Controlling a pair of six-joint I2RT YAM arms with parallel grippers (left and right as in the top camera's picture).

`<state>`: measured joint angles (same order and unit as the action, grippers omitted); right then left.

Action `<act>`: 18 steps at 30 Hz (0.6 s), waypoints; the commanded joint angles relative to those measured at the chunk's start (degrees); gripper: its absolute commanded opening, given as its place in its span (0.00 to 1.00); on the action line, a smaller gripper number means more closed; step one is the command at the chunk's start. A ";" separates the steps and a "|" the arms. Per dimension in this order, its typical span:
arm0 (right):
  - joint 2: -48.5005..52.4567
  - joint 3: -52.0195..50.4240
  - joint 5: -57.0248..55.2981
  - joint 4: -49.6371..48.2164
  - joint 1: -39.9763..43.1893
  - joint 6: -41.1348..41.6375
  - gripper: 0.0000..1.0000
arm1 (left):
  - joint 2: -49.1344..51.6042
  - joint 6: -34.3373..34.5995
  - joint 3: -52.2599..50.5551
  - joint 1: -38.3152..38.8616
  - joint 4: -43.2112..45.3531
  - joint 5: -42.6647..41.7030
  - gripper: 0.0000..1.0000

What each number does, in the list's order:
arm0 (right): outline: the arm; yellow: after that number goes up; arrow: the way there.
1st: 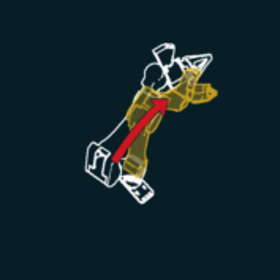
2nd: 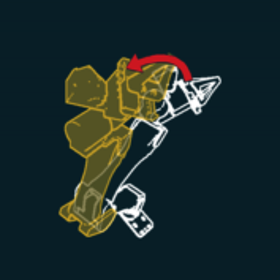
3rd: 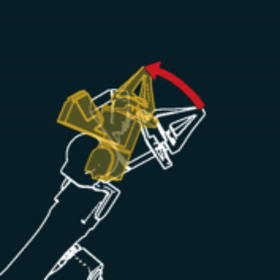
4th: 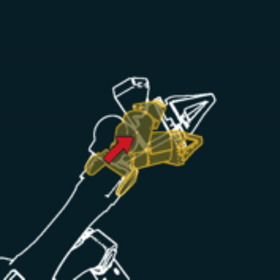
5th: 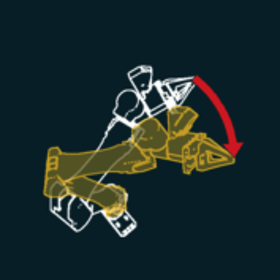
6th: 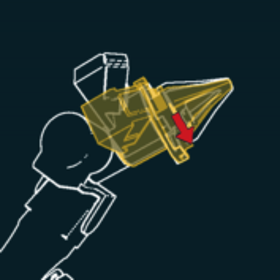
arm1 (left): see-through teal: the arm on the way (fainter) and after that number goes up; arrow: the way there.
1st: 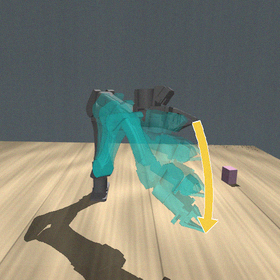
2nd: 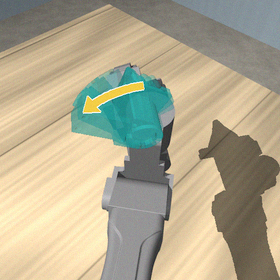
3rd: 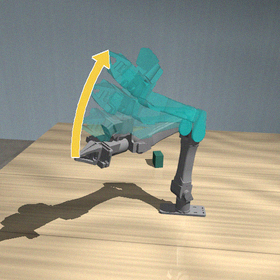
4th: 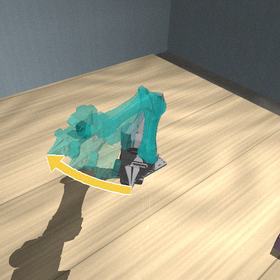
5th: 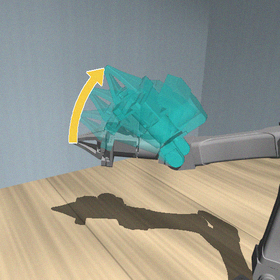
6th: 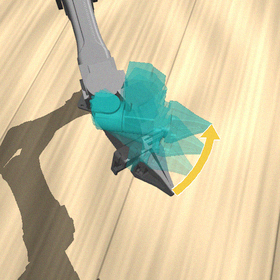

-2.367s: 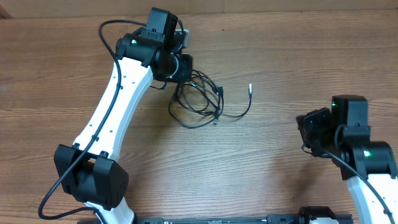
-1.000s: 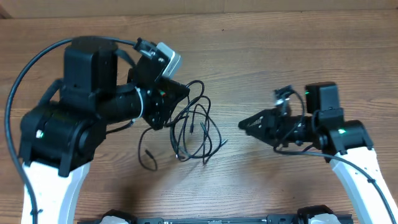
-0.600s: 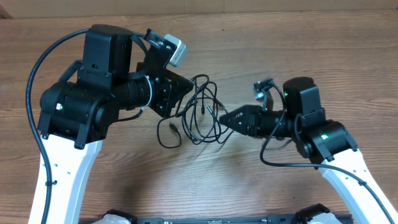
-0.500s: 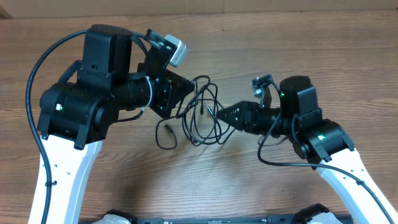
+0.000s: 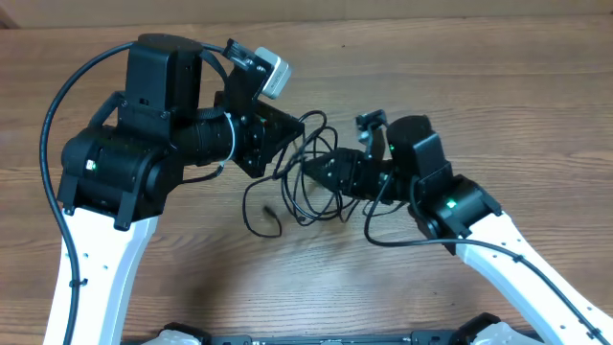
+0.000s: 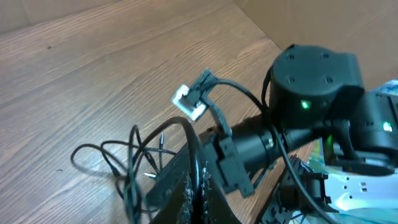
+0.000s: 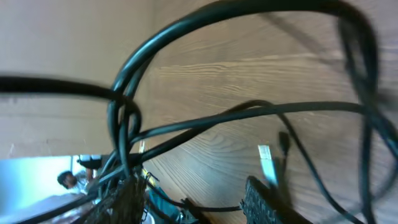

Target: Untangle cables

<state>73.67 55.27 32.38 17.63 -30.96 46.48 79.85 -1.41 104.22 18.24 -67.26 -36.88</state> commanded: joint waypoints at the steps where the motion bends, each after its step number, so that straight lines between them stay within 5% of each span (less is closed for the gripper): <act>1: -0.35 0.61 -1.49 -3.34 -1.79 -2.23 0.50 | -0.35 0.13 0.85 -0.20 0.87 -1.68 0.04; 12: -0.35 0.61 -5.79 -7.91 -2.43 0.94 0.50 | -0.35 0.15 0.85 -0.20 2.10 -8.04 0.04; 16: -0.35 0.61 -11.04 -5.79 -2.47 1.97 0.35 | -0.35 0.35 0.85 -0.20 4.74 -14.97 0.04; 18: -0.35 0.61 -15.45 -2.58 -2.47 1.99 0.10 | -0.35 0.35 0.85 -0.20 4.92 -17.49 0.04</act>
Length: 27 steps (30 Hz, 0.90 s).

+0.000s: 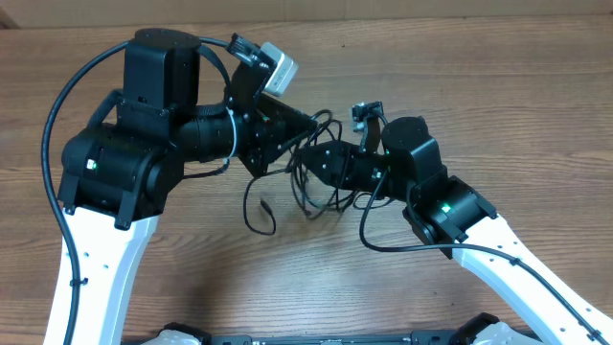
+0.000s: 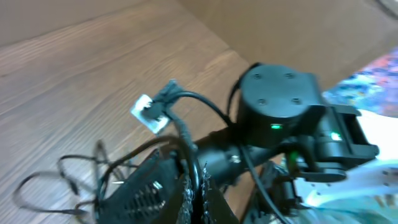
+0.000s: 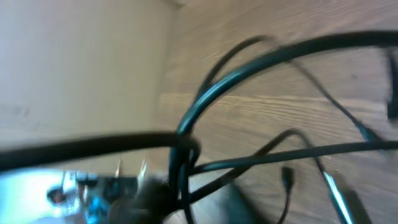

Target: Untangle cables

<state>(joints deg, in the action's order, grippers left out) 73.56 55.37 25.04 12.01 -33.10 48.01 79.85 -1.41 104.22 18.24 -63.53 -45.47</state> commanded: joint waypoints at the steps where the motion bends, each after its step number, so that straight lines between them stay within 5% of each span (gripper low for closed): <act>1: -0.24 0.50 -9.57 4.35 -0.33 0.46 0.04 | -0.35 0.35 0.85 -0.20 1.05 -9.38 0.04; 9: -0.24 0.50 -22.36 18.56 -0.31 0.46 0.05 | -0.57 1.44 1.01 -1.25 4.17 -9.73 0.04; 14: -0.24 0.50 -29.94 26.43 -0.26 3.63 0.23 | -1.03 7.02 1.05 -3.23 11.52 -12.20 0.04; 22: -0.24 0.50 -29.20 26.05 -0.26 4.31 0.28 | -1.01 7.80 1.03 -3.50 10.21 -12.37 0.04; 27: -0.26 0.52 -25.81 22.47 -0.26 4.02 0.32 | -0.98 7.87 1.03 -3.50 5.88 -5.01 0.07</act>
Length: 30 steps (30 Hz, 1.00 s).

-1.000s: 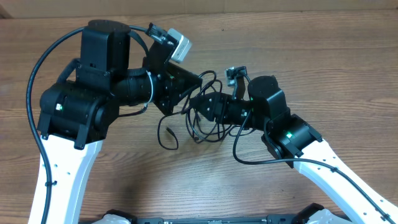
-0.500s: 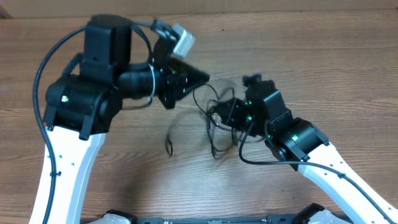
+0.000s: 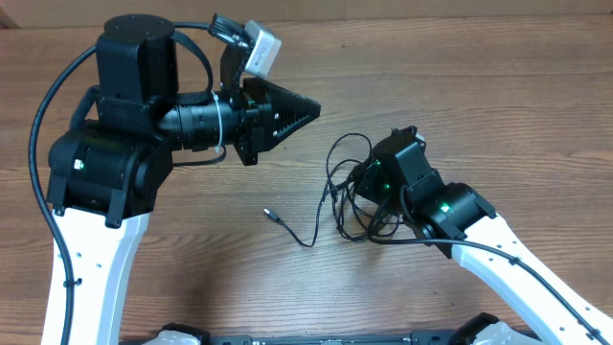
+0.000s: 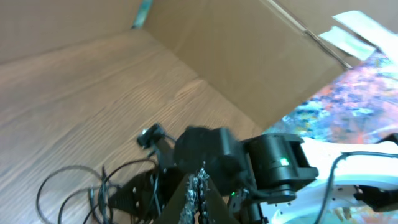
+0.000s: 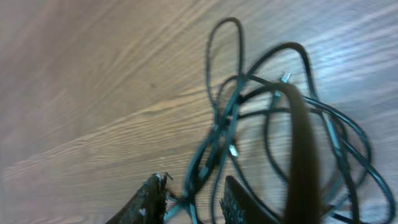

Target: Untangle cables

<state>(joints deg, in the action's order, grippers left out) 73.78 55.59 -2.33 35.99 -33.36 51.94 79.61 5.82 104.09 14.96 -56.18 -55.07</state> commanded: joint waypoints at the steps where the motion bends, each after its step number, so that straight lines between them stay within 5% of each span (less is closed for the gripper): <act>1: -0.52 0.31 2.45 -2.73 0.00 -0.92 0.35 | -0.74 0.63 1.14 -0.22 -2.71 6.82 0.11; 9: -1.14 0.39 6.10 -6.16 0.00 -4.00 0.55 | 0.70 3.45 0.94 -0.15 -12.46 21.94 0.15; 14: -1.22 0.39 6.29 -5.09 0.00 -4.00 0.61 | 3.34 5.81 -0.70 0.39 -16.28 22.51 0.37; 15: -1.22 0.39 6.34 -4.39 0.00 -4.00 0.62 | 4.07 5.81 -1.11 0.87 -16.61 22.51 0.38; 17: -1.22 0.39 6.34 -2.27 0.00 -3.96 0.63 | 5.75 6.03 -1.97 1.97 -17.03 22.47 0.20; 19: -1.20 0.39 6.29 0.04 0.00 -3.96 0.66 | 7.43 5.97 -2.69 3.45 -17.03 22.51 0.18; 30: -1.18 0.39 8.76 13.05 0.00 -5.31 0.95 | 13.70 4.90 -3.48 6.78 -12.76 22.73 0.38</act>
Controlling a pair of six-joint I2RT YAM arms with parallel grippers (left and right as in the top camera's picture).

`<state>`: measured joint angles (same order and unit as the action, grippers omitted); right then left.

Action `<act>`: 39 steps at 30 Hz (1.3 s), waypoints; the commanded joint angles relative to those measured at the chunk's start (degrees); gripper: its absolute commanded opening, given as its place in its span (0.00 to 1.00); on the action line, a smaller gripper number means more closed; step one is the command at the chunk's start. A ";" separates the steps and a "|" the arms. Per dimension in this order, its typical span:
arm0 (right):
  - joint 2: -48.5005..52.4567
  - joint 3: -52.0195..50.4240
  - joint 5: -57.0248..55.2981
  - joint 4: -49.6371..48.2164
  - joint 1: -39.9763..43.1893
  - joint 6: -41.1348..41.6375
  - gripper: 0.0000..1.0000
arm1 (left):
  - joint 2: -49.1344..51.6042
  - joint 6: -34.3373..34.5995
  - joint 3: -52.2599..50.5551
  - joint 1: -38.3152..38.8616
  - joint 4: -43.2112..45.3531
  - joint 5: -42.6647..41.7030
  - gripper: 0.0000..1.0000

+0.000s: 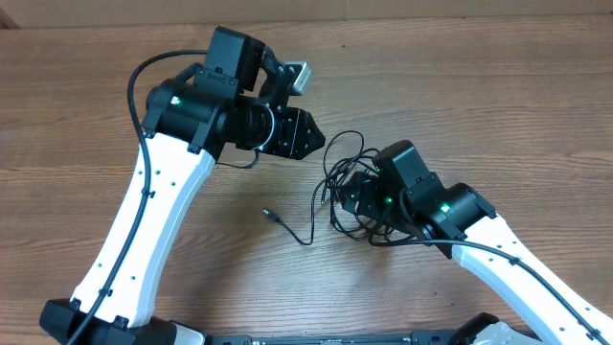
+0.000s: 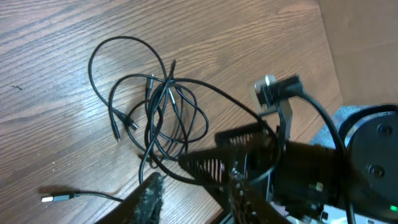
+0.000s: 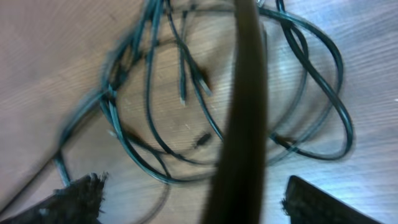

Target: Untangle cables

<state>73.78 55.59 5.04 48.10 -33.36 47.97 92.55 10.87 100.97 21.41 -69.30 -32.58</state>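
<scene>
A tangle of thin black cables [image 1: 337, 177] lies on the wooden table [image 1: 498, 86]. One strand runs out of it to a plug [image 1: 270, 214] on the left; the left wrist view shows that plug [image 2: 53, 198] too. My left gripper [image 1: 312, 134] hovers open just up-left of the tangle [image 2: 155, 112], with nothing between its fingers [image 2: 148, 200]. My right gripper [image 1: 349, 197] is wide open low over the tangle's right part. Its view shows loops [image 3: 149, 81] on the wood under the jaws and a dark blurred band [image 3: 249, 93] across the lens.
Cardboard walls border the table's far edge [image 1: 402, 10]. The right arm's wrist camera [image 2: 277, 90] and gripper body stand close in front of my left gripper. Bare wood [image 1: 192, 268] lies to the front left.
My left gripper, shut and raised away at the upper left, is now open close beside the tangle. My right gripper's jaws have gone from narrow to wide open over the cables.
At first both grippers held strands of the tangle up between them, the left one shut on cable. Later the tangle lay on the table by the right gripper, with the left gripper shut, holding nothing, and apart. Now both are open at the tangle.
</scene>
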 commanded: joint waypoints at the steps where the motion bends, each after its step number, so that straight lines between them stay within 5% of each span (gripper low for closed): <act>1: -1.16 0.39 2.27 1.31 0.00 -3.06 0.96 | 1.01 -0.17 -0.35 0.33 0.37 0.28 0.40; 5: -1.16 0.39 6.23 1.95 0.00 -9.44 0.97 | 1.84 -0.13 -0.35 0.33 0.42 2.49 0.43; 16: -1.16 0.39 4.66 7.89 3.32 -10.45 1.00 | 1.95 -0.15 -0.44 0.39 0.15 3.04 0.68; 25: -1.16 0.42 -0.31 10.08 6.84 -16.65 1.00 | 1.95 -0.15 -0.44 0.39 0.09 3.19 0.76; 34: -1.01 0.39 -0.39 20.15 7.72 -16.59 1.00 | 1.95 -0.13 -0.44 0.39 0.74 3.17 1.00; 39: -1.01 0.35 -0.20 21.55 7.72 -16.44 1.00 | 1.95 -0.13 -0.44 0.42 0.50 3.15 1.00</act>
<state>73.78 55.59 5.52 69.73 -25.91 32.08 94.00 10.81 100.95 21.41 -68.60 -29.69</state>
